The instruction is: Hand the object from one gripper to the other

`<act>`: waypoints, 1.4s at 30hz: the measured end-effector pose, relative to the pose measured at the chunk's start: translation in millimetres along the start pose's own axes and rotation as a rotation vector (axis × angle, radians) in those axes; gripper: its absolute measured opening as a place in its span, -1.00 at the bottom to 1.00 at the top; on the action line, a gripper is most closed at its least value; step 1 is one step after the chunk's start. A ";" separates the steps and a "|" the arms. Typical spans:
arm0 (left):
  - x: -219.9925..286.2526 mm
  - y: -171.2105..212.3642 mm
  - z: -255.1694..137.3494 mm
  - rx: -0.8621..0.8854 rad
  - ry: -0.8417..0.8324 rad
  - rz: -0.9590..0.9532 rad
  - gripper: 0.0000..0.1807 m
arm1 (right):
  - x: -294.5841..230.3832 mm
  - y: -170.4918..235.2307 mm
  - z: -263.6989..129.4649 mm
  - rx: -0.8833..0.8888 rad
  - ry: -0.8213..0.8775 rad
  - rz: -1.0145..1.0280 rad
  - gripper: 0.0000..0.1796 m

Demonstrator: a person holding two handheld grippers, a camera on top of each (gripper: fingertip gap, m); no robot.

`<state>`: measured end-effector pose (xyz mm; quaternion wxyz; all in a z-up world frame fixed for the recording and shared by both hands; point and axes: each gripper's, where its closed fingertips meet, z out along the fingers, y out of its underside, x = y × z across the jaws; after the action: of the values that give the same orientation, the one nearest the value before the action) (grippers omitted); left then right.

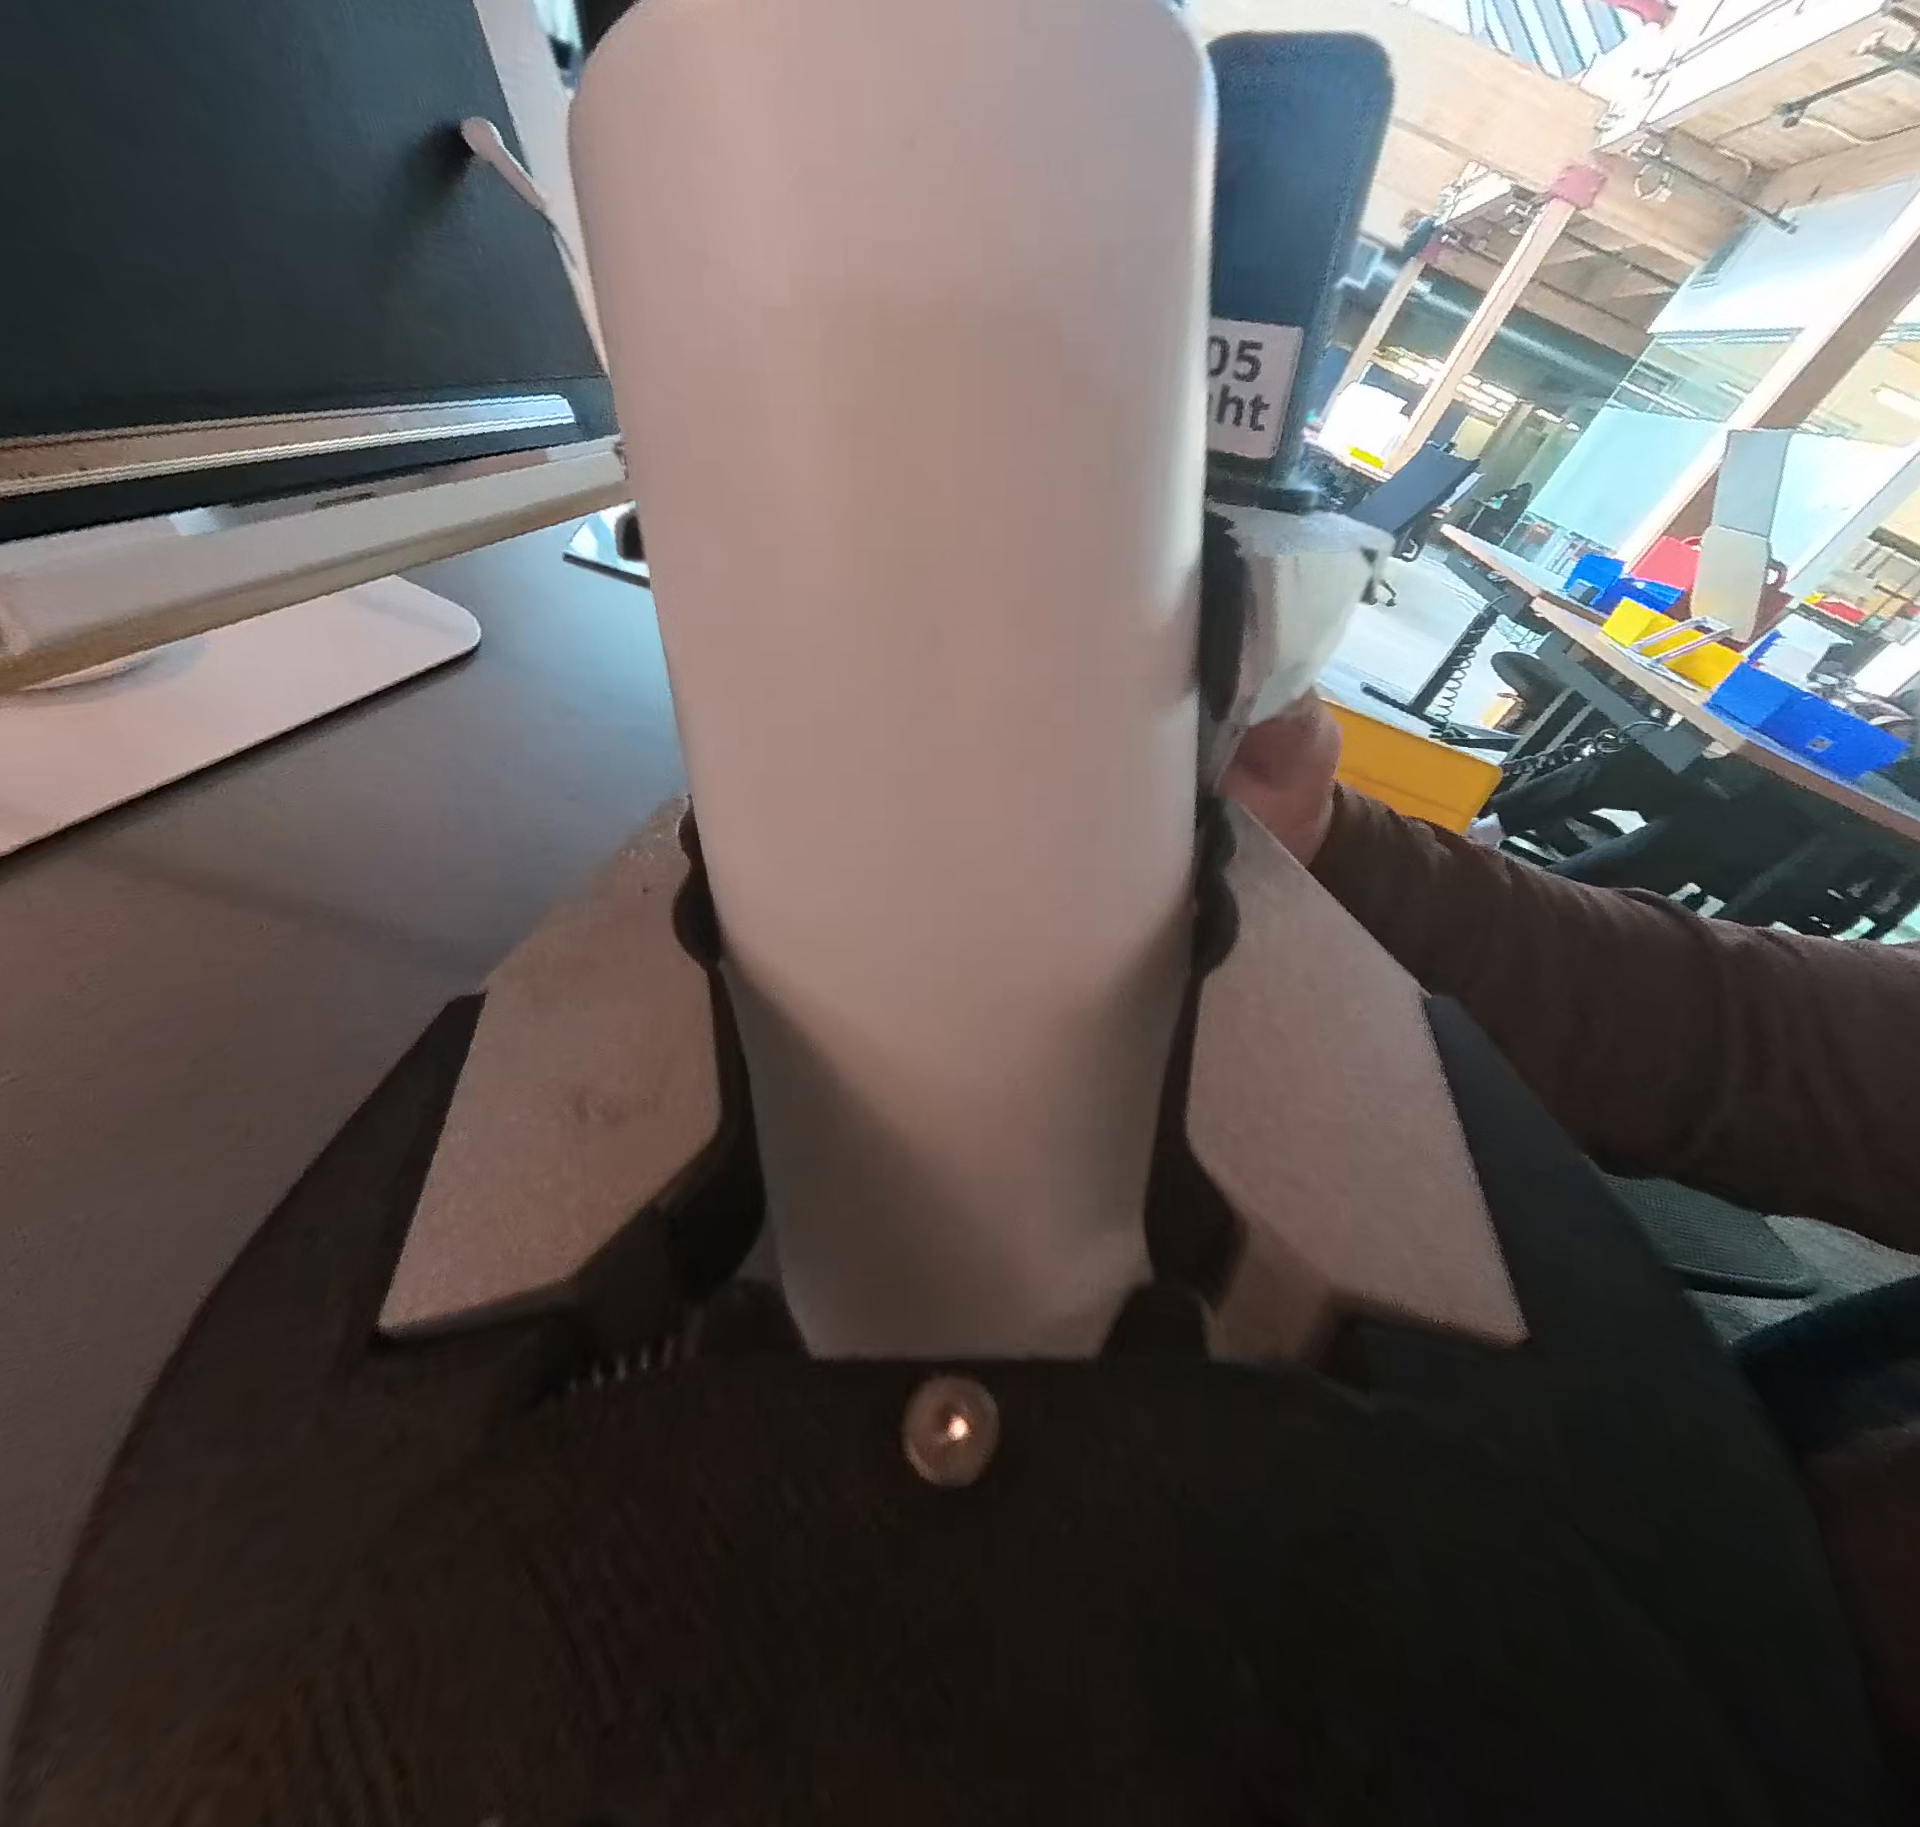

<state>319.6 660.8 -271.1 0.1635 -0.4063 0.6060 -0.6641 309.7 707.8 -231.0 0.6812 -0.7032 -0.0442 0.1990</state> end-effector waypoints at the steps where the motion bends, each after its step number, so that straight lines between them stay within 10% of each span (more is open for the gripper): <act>1: 1.2 0.5 0.6 -0.003 0.005 0.008 0.02 | -1.4 -0.3 -0.5 -0.006 0.002 -0.019 -0.06; 42: -8.7 12.7 -3.3 -0.155 -0.163 0.277 -0.06 | -11.1 11.0 5.8 -0.213 0.188 -0.384 -0.06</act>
<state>319.1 666.6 -285.8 0.2698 -0.3829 0.6904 -0.5513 295.2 708.9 -239.2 0.6296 -0.7653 -0.1340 -0.0064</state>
